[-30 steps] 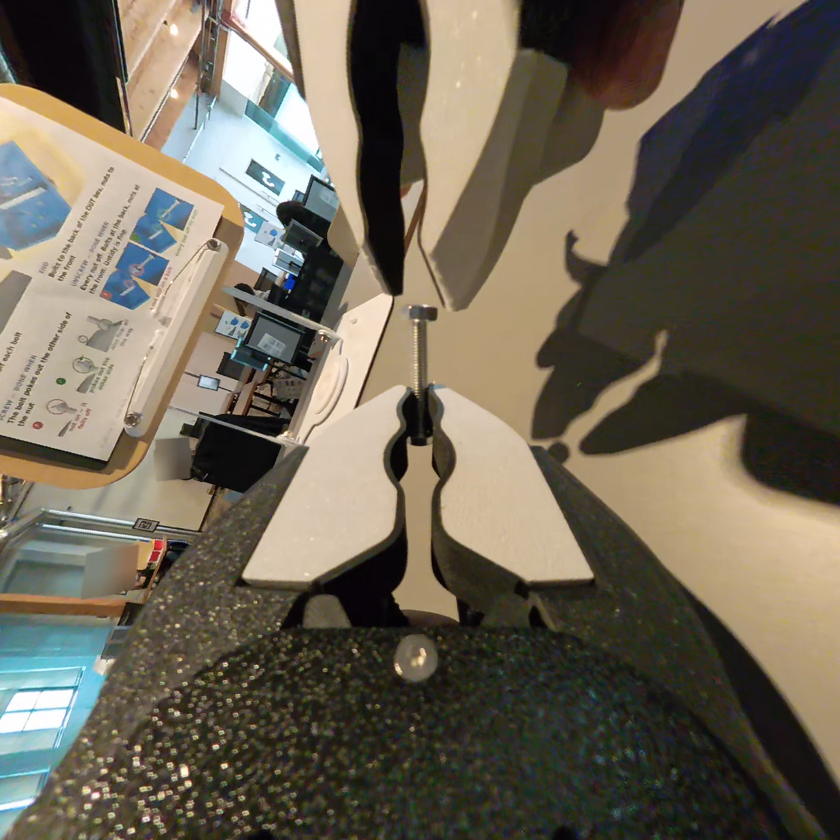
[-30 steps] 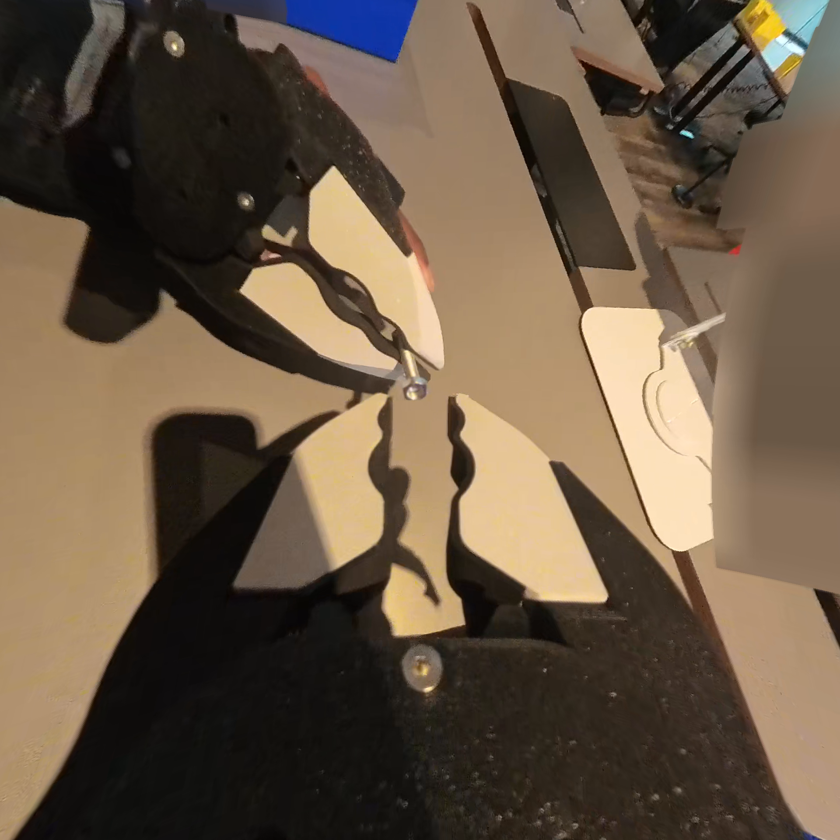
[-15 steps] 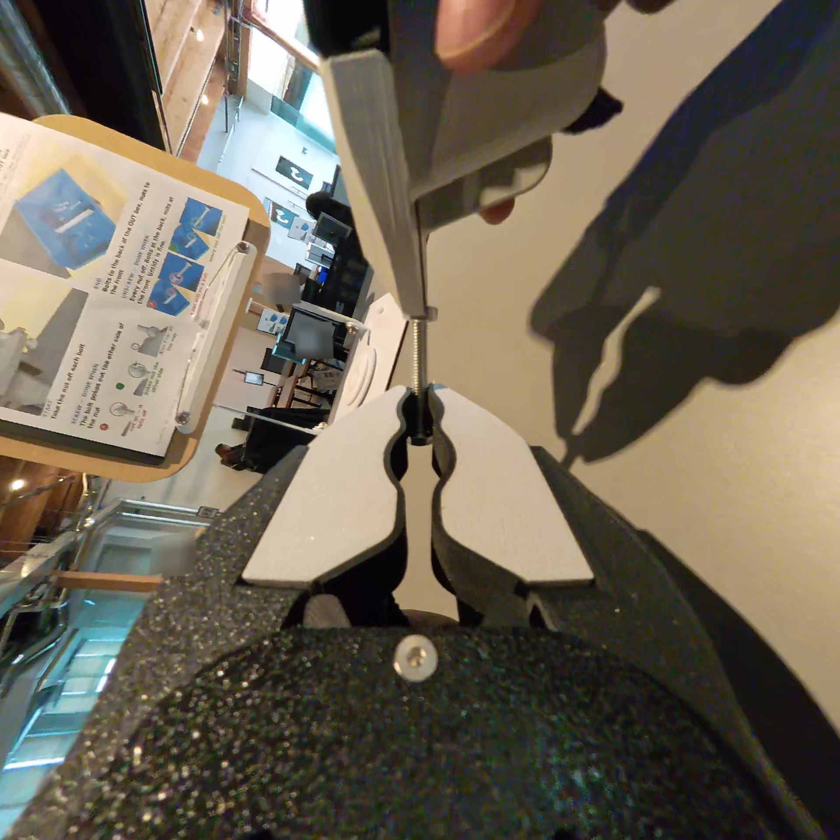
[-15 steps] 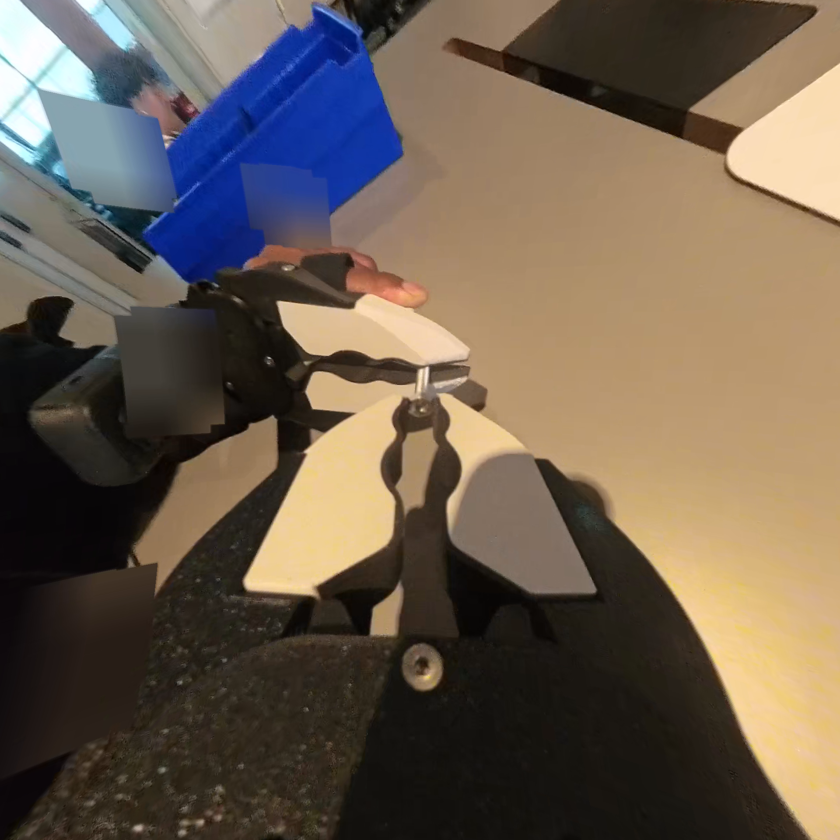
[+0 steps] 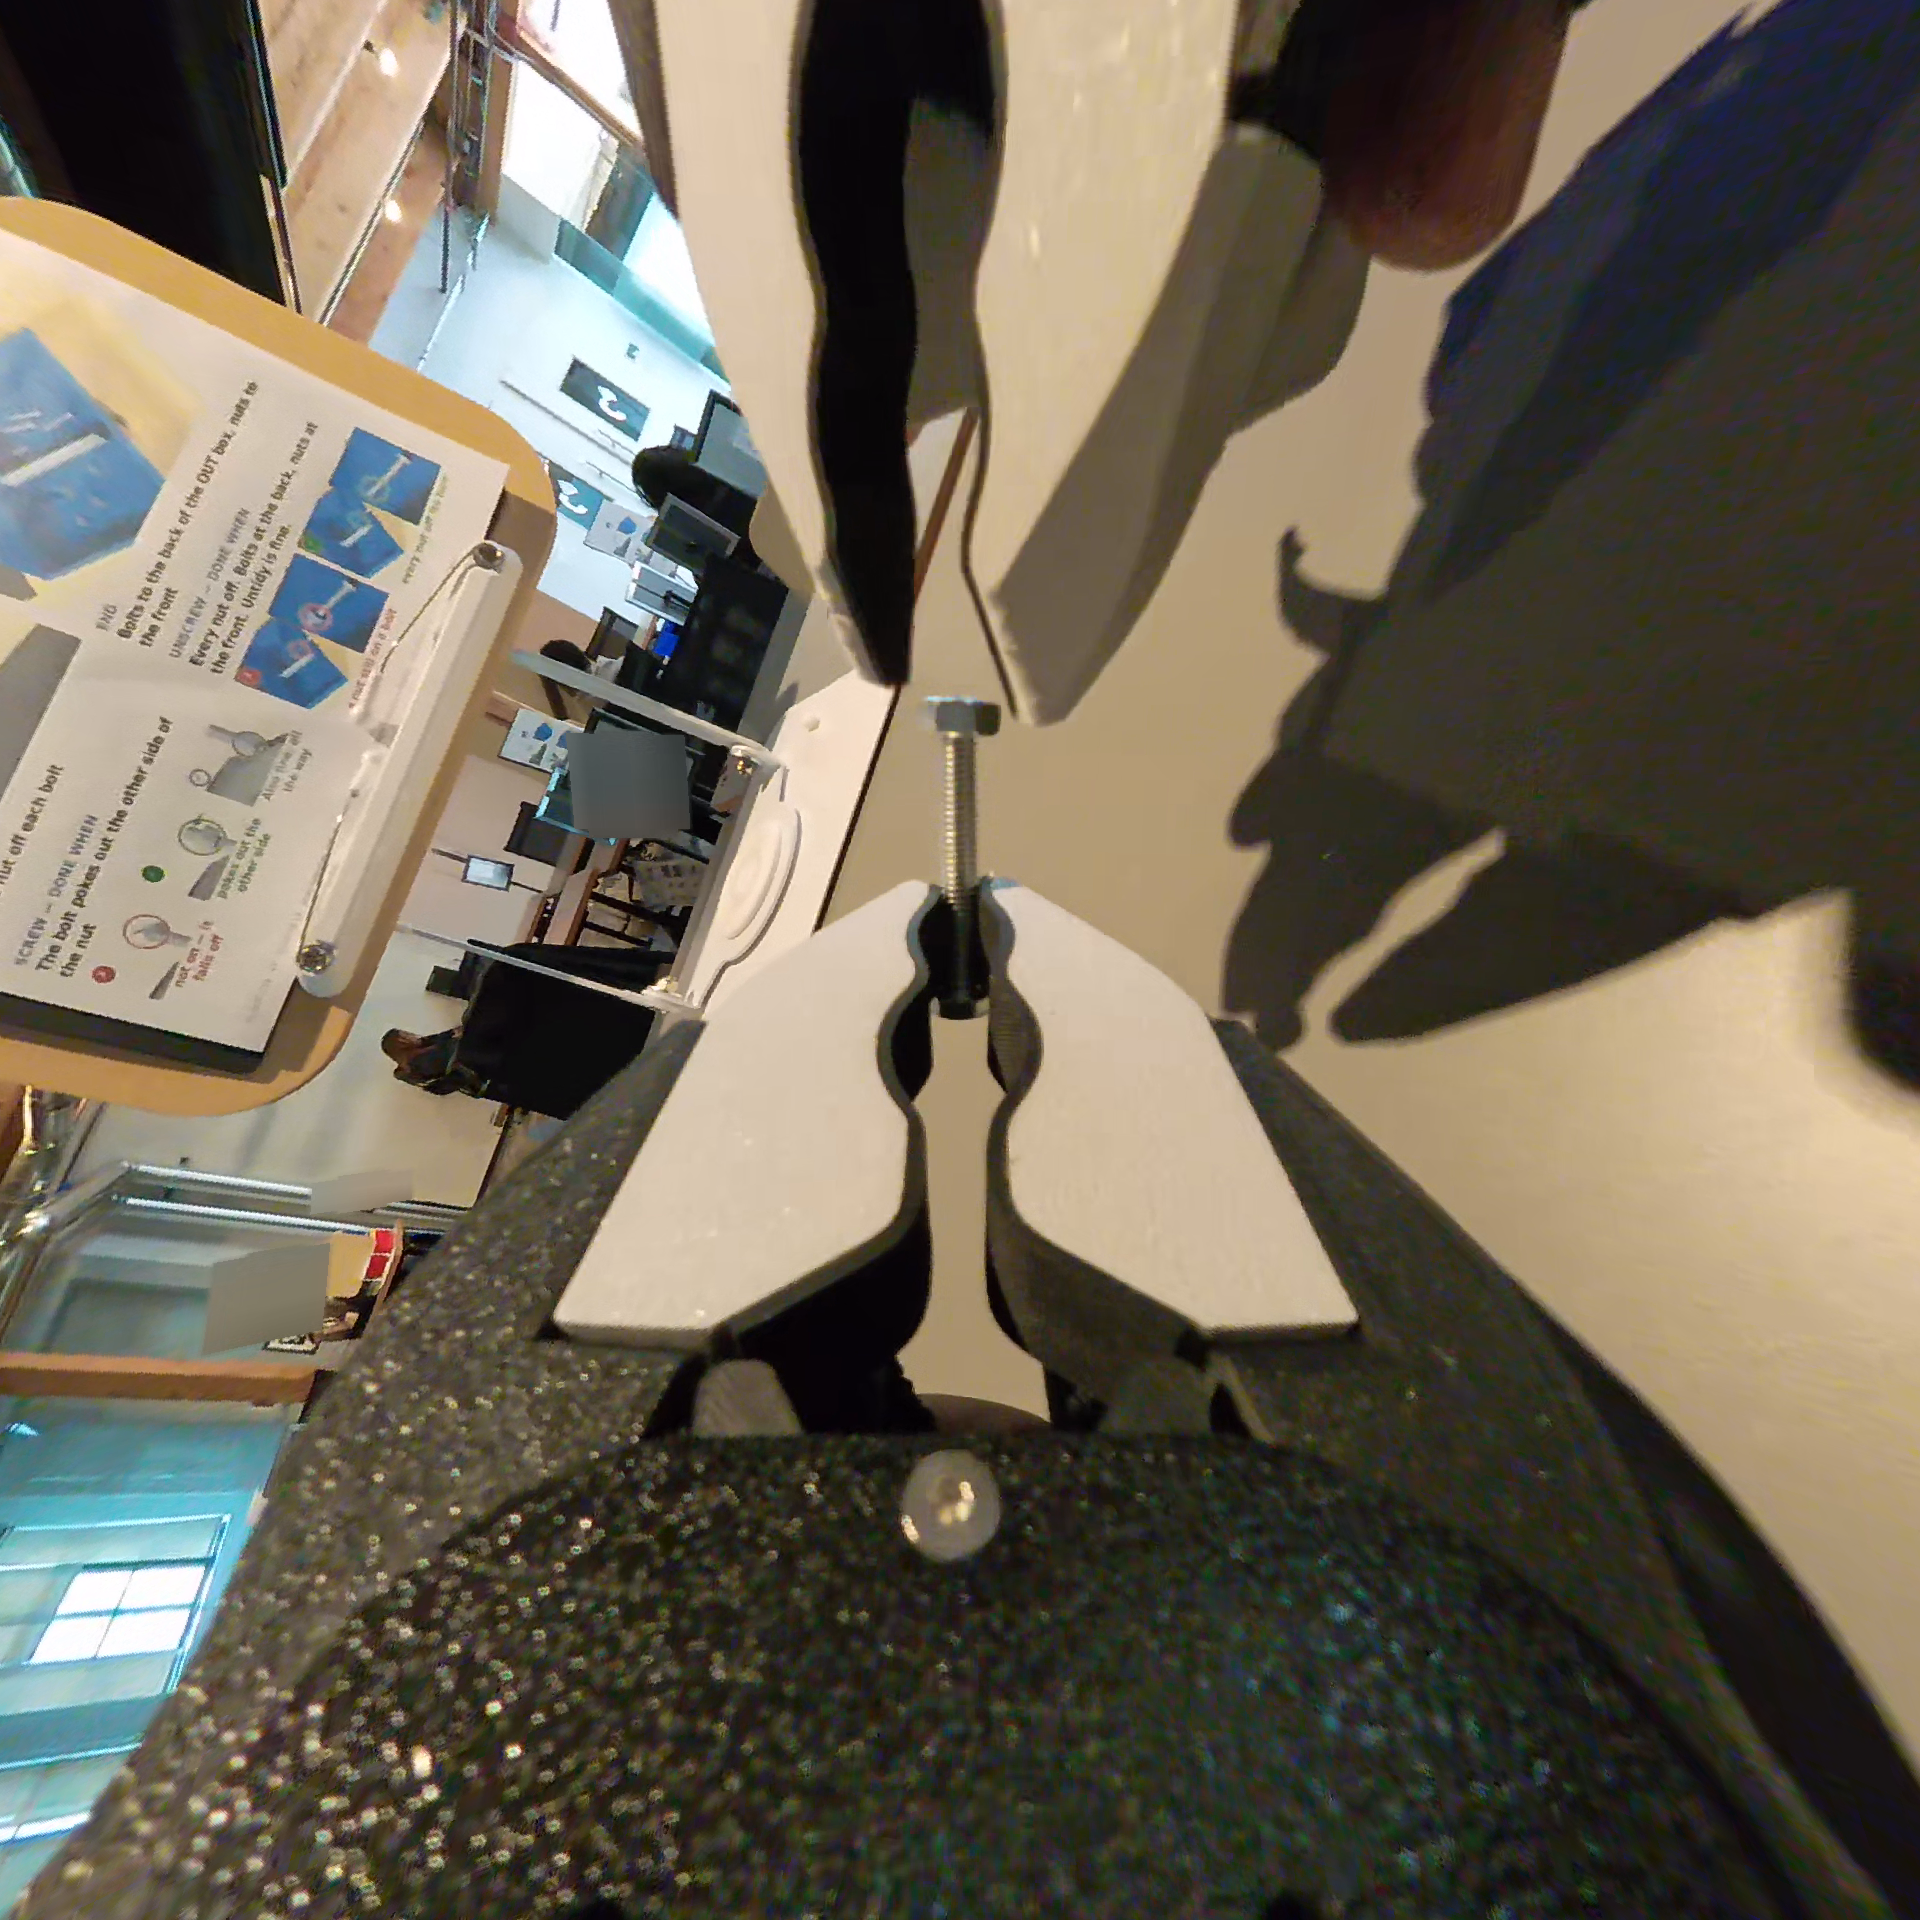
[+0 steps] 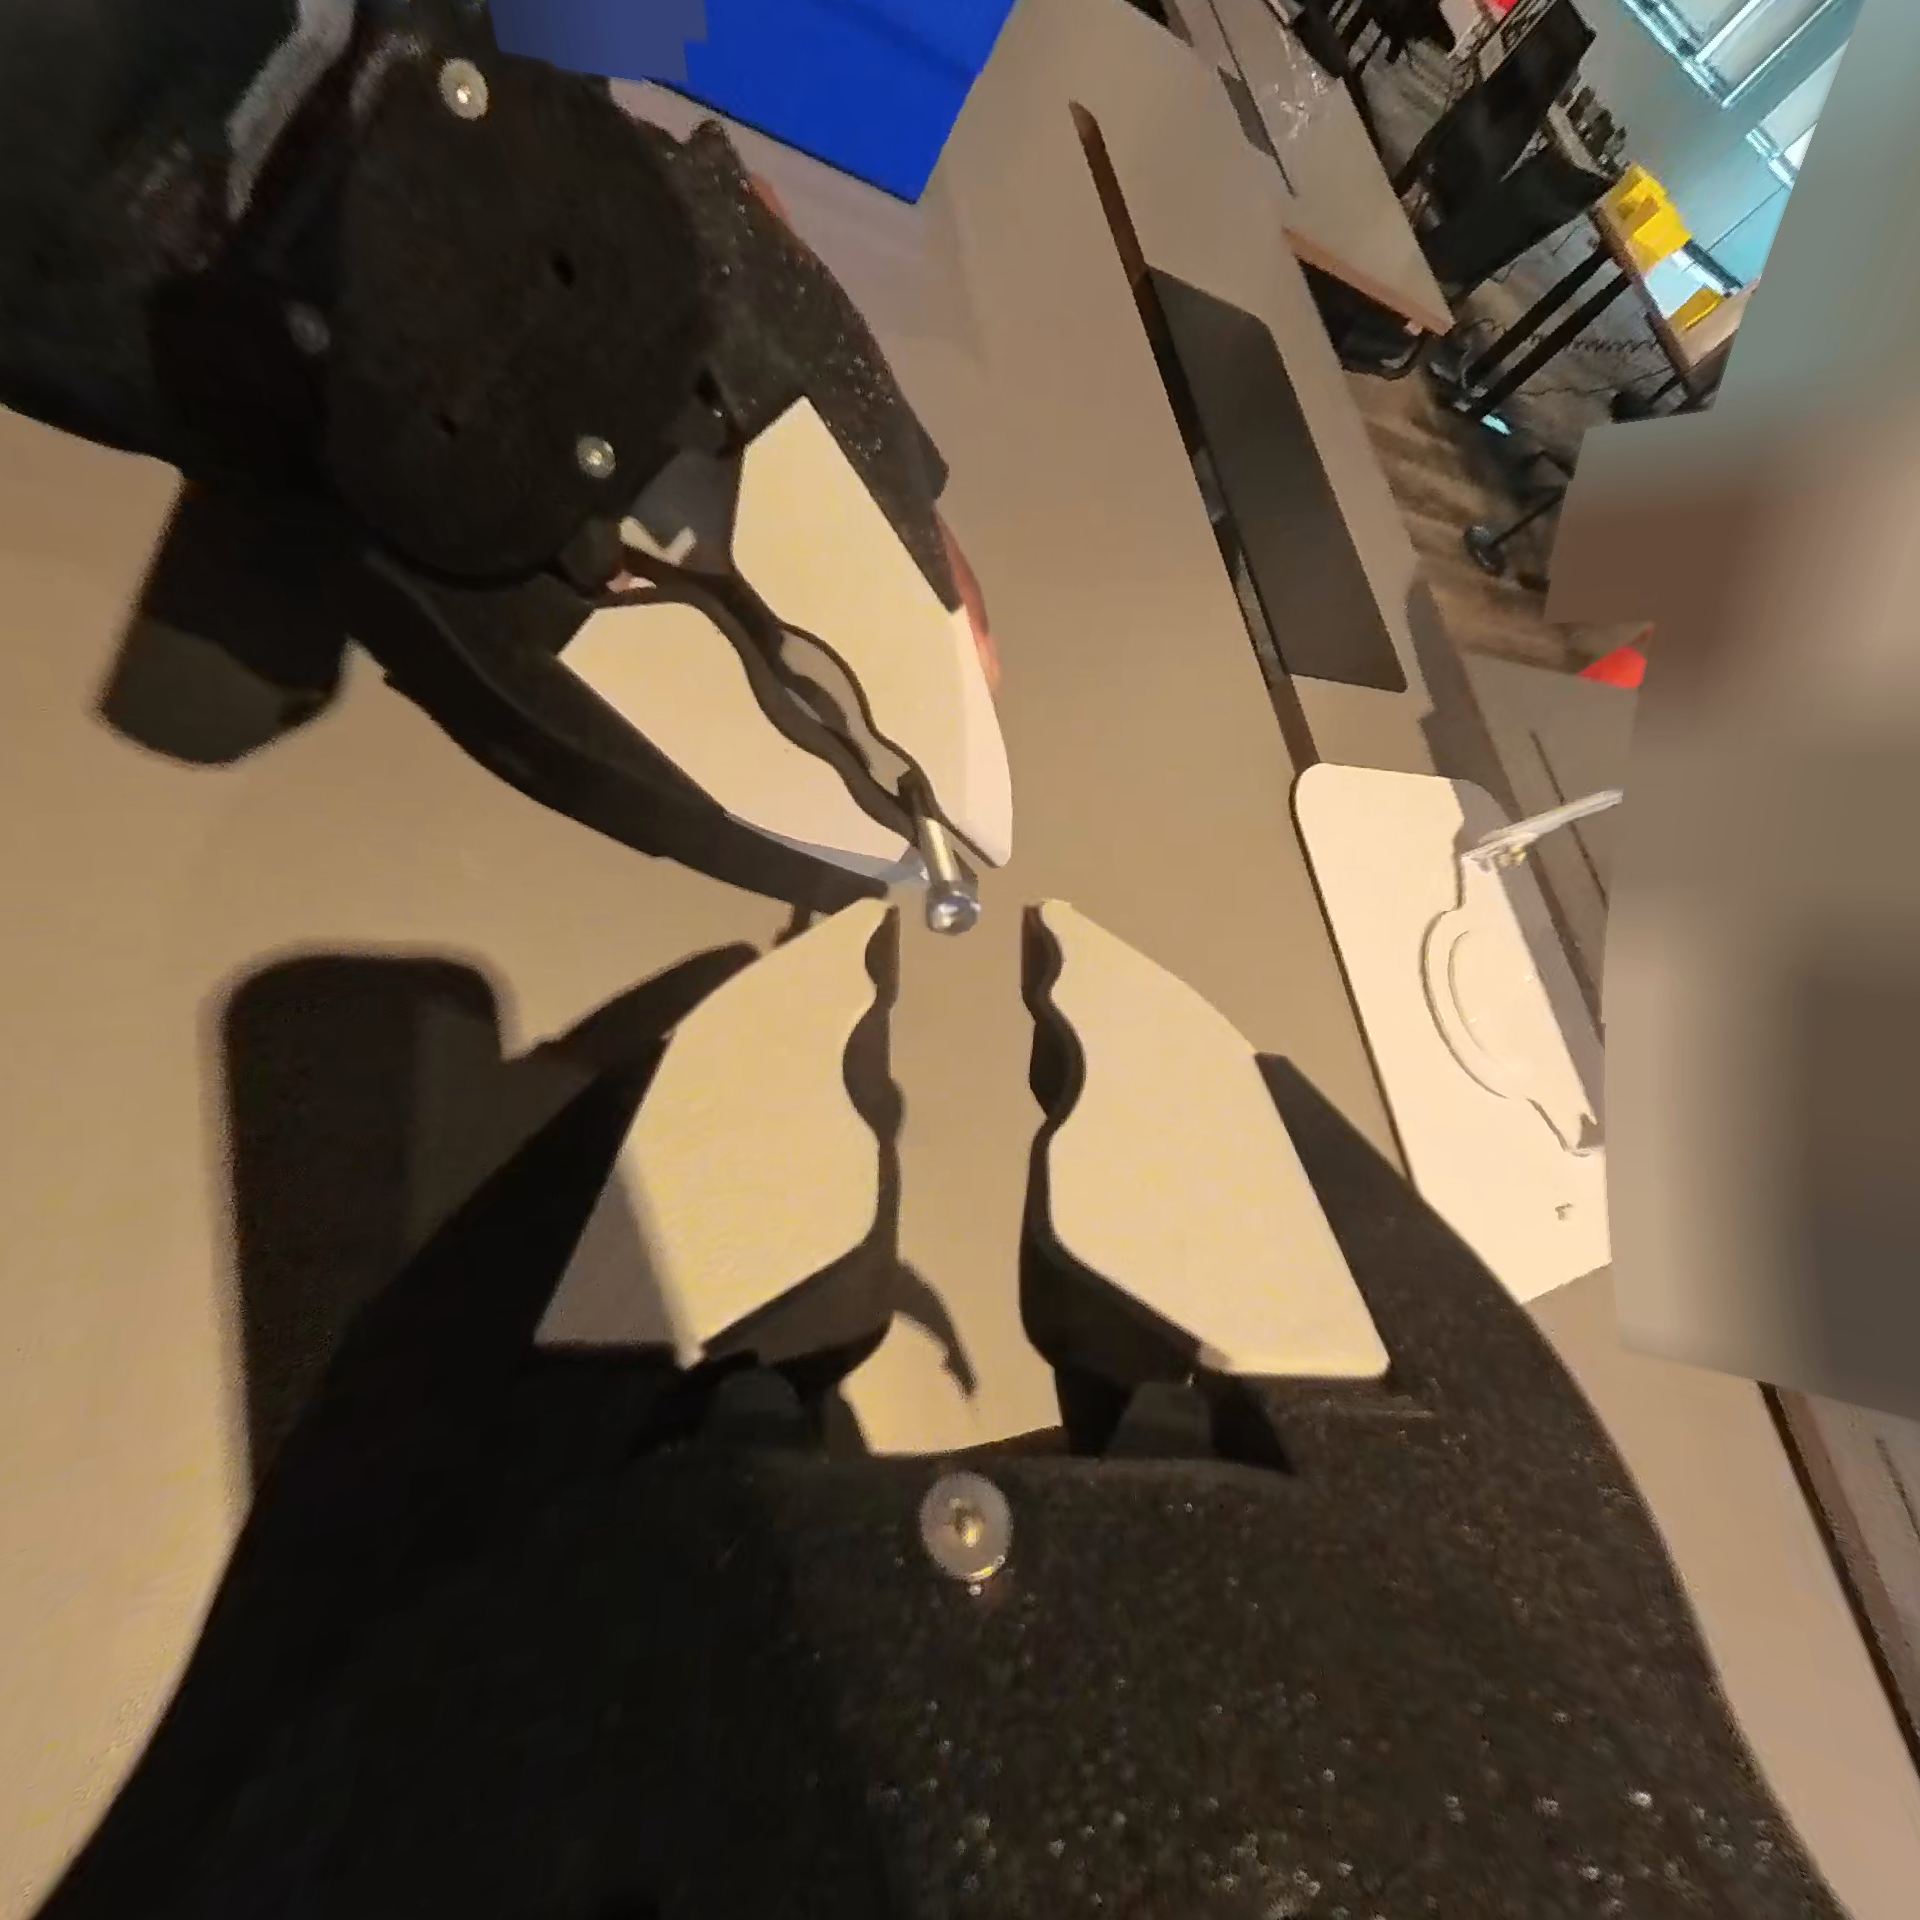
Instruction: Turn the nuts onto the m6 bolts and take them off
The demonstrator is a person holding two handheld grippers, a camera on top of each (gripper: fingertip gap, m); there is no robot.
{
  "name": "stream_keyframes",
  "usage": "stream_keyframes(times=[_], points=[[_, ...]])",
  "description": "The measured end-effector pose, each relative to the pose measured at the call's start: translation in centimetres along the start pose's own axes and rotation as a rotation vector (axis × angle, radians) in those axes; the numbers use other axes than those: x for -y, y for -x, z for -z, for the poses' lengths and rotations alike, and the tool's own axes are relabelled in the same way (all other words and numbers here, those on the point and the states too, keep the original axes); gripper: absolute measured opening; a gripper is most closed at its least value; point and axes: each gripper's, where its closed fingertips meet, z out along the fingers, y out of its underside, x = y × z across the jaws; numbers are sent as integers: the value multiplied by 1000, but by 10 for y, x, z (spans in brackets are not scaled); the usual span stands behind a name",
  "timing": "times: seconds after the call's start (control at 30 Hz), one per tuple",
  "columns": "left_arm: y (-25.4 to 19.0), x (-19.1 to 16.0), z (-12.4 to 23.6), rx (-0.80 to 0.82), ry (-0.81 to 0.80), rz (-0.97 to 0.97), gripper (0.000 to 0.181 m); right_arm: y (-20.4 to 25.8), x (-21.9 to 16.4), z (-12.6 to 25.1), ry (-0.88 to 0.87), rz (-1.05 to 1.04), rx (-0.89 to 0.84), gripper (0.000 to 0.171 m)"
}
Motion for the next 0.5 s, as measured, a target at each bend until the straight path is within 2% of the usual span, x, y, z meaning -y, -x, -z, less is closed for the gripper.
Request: stream_keyframes(times=[0.1, 0.17, 0.3, 0.37, 0.4, 0.47, 0.5], points=[[0, 1, 1, 6, 1, -12, 5, 1, -3, -6, 28, -29, -4, 11], [2, -2, 1, 22, 20, -43, 5, 1, -5, -8, 41, -130, 22, 10], [7, -5, 3, 66, 50, -108, 5, 4, -1, -12, -6, -700, 214, 10], [8, -5, 3, 73, 52, -102, 5, 4, 1, -11, -59, -900, 295, 10], [8, -5, 2, 74, 50, -88, 5, 3, 1, -11, -77, -929, 310, 10], [10, -5, 1, 78, 50, -60, 5, 3, 0, -9, -65, -853, 295, 13], [10, -5, 1, 77, 49, -49, 5, 2, -1, -9, -42, -770, 266, 22]])
